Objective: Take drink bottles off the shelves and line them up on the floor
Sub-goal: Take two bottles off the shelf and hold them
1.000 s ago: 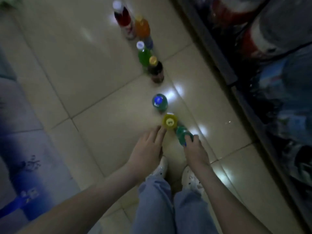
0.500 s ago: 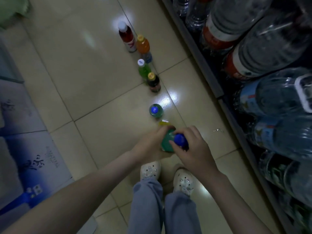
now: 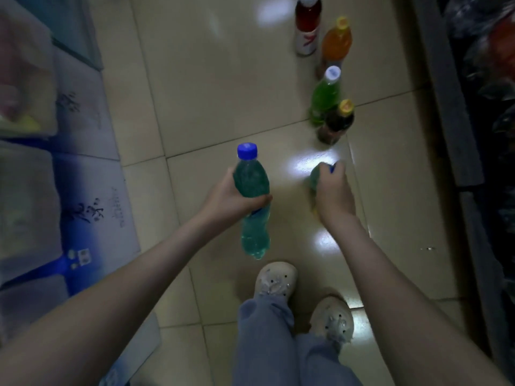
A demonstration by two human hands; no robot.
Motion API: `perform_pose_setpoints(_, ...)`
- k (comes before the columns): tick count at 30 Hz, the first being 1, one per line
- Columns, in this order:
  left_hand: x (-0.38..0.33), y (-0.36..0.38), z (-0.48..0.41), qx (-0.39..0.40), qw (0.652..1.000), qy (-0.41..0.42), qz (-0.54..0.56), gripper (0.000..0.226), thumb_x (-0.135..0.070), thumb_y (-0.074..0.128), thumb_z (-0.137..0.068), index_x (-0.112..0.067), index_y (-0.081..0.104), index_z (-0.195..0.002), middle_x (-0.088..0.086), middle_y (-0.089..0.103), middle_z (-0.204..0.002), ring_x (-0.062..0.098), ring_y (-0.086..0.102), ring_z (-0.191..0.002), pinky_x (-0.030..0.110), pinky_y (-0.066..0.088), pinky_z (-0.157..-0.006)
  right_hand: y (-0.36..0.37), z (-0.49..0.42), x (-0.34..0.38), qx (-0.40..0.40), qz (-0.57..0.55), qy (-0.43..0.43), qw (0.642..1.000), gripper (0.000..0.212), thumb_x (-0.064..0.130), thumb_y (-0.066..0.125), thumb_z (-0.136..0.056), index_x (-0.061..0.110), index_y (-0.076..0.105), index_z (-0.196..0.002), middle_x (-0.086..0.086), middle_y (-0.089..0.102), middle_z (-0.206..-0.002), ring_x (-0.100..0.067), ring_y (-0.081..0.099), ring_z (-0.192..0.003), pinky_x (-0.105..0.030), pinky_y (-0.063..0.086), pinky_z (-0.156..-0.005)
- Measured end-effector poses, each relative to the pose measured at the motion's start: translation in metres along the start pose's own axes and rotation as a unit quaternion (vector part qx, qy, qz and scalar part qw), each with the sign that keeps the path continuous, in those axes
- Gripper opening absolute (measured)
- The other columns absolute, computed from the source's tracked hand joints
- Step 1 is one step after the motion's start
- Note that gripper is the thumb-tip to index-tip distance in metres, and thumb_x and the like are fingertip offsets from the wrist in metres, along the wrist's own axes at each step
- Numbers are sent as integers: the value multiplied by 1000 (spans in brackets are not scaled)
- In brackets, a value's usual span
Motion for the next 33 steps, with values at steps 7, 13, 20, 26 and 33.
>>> perform_pose_setpoints(7,-46,-39,64,-25,1000,-2,0,47,-36,79,-62,-32,55,-101,-8,68,-92,11,66,-86,45,57,-80,-73,46,26,-3,-16,-20,1000,28,15,50,-95,-5,47,-114,-20,46,-117,-38,57,-90,-34,34,-62)
perform_pose_setpoints(13,-154,-72,151,4,999,34,-14,58,-52,75,-48,-32,53,-98,-9,67,-91,12,66,-87,45,55,-82,-243,174,62,-103,-127,-52,985,33,29,63,-90,2,55,-108,-14,57,-105,-34,56,-93,-37,42,-72)
perform_pose_setpoints(20,-334,-81,290,130,963,220,-89,55,-53,72,-50,-27,57,-95,-5,68,-92,16,66,-89,41,53,-84,-442,366,86,-262,-255,-36,930,28,17,67,-88,8,54,-111,3,60,-101,-8,55,-85,-12,35,-70)
perform_pose_setpoints(26,-431,-42,435,217,889,367,-165,53,-52,76,-53,-26,57,-95,-10,68,-90,11,65,-88,34,54,-80,-544,541,72,-485,-262,-4,835,21,19,69,-86,17,58,-103,10,62,-94,4,53,-81,-2,37,-75)
perform_pose_setpoints(33,-450,61,641,341,816,453,-111,47,-38,85,-56,-25,65,-97,-9,73,-94,8,68,-90,39,54,-89,-579,791,22,-674,-319,-41,665,25,30,59,-88,10,61,-104,-3,67,-99,-7,61,-91,-26,49,-82)
Point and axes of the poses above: each hand's wrist, its own z-axis away from the middle knuckle, its own y-axis out of the palm, x = y × z, the point moved 1 cm from there along -z, towards the middle knuckle
